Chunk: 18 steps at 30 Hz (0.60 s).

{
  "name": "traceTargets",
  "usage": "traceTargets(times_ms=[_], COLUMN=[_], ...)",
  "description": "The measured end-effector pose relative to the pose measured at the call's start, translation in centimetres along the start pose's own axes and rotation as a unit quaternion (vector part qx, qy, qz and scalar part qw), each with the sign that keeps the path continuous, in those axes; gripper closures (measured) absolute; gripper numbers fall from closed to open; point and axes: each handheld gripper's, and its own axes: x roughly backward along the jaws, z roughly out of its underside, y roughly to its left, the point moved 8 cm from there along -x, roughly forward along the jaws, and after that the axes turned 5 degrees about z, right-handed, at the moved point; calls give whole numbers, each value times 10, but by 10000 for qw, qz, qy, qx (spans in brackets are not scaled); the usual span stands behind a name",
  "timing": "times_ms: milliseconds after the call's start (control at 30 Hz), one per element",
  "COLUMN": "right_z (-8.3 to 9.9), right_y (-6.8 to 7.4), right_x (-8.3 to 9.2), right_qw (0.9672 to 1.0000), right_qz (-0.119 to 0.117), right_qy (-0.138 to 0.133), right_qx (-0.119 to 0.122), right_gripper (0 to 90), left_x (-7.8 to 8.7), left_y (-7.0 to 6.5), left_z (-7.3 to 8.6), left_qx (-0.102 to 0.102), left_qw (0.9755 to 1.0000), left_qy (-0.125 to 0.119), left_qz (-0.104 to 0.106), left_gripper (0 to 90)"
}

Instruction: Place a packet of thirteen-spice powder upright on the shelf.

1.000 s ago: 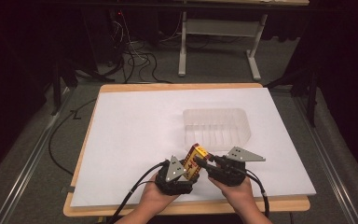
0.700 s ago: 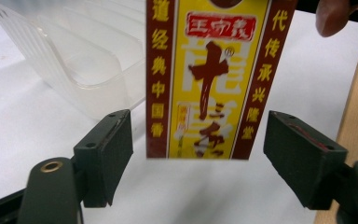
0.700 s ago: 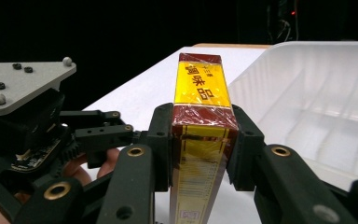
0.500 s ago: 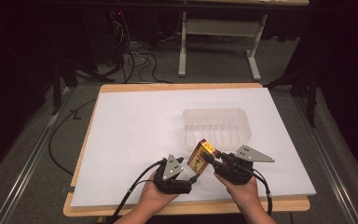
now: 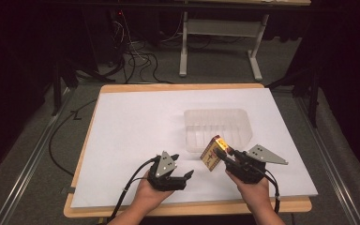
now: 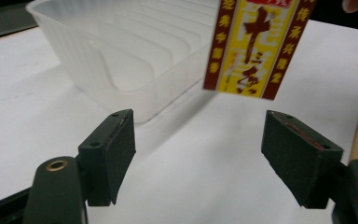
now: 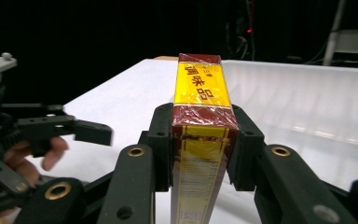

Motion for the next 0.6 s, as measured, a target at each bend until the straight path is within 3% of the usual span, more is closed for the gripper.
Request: traceTargets(times_ms=[333, 600], right_z=[-11, -20], right_y=[-33, -51], right_x=[18, 26], right_qw=[9984, 9947], right_qz=[530, 976], right_qy=[-213, -307], right_qx=[-31, 88], right_gripper=[683, 684], left_x=[18, 35], left_y=[35, 51], left_z=[-1, 2], left_qx=[143, 214], left_qw=[9992, 9984], left_qy=[-30, -11], left_qz=[-365, -527], left_gripper=[276, 276])
